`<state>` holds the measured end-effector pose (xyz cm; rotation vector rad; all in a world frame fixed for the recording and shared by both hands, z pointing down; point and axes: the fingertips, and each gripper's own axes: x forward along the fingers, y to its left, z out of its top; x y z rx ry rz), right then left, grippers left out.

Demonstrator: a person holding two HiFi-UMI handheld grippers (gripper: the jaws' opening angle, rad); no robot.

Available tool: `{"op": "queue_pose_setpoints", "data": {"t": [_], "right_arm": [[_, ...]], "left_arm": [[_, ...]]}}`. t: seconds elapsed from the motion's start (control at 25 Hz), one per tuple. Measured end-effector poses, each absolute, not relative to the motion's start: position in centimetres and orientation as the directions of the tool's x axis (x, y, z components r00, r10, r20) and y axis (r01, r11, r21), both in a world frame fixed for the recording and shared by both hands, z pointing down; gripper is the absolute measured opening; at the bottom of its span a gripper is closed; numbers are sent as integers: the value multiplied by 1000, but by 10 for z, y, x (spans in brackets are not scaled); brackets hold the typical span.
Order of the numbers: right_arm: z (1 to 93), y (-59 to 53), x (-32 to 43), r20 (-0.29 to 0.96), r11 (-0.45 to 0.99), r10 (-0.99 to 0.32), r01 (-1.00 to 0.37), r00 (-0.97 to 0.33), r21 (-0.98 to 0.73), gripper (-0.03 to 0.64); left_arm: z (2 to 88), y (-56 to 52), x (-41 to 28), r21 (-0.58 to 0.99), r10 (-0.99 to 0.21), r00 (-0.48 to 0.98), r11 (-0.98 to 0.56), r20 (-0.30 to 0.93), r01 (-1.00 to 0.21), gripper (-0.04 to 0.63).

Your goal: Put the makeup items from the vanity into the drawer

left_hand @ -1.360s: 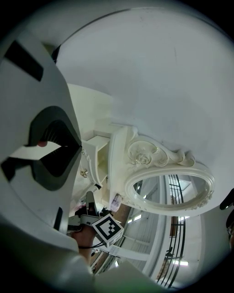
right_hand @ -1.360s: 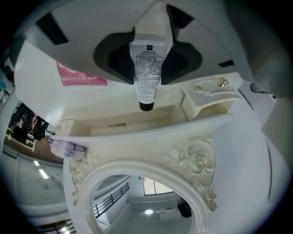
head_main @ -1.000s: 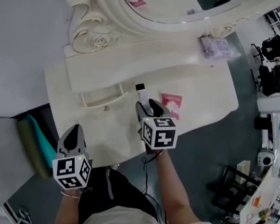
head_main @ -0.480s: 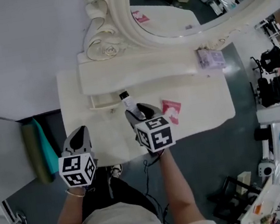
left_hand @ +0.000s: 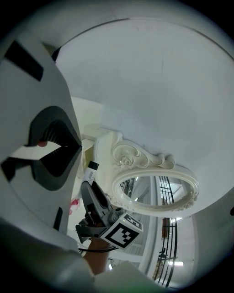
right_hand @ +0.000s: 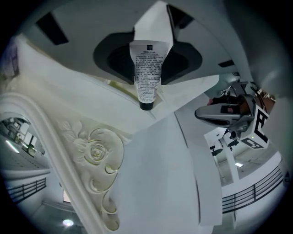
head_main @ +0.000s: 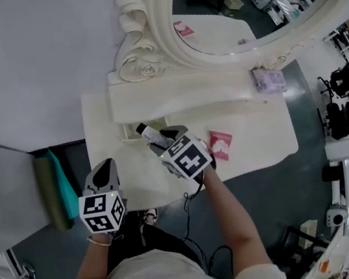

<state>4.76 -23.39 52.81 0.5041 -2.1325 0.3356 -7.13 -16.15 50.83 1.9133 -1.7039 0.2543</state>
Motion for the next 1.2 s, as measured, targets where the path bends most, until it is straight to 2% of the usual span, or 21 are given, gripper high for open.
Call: {"op": "queue_pose_setpoints", "data": {"t": [0.36,0.68,1.2], "right_arm": [[538,-241,27,866,955,-95,-291,-490,-60,192],[541,-248,18,867,995,-49,-102,-495,-3,193],[522,-275,28,758,958,-173,-287,-629,-19,199]], "left_arm": [[508,-177,-79,267,-850,163,-27,502,-963,5],[514,-186,-78,262,-834,172,-34,524,-965,5],[519,-199,-71,265,-826,193,-56,529,-963,5]]}}
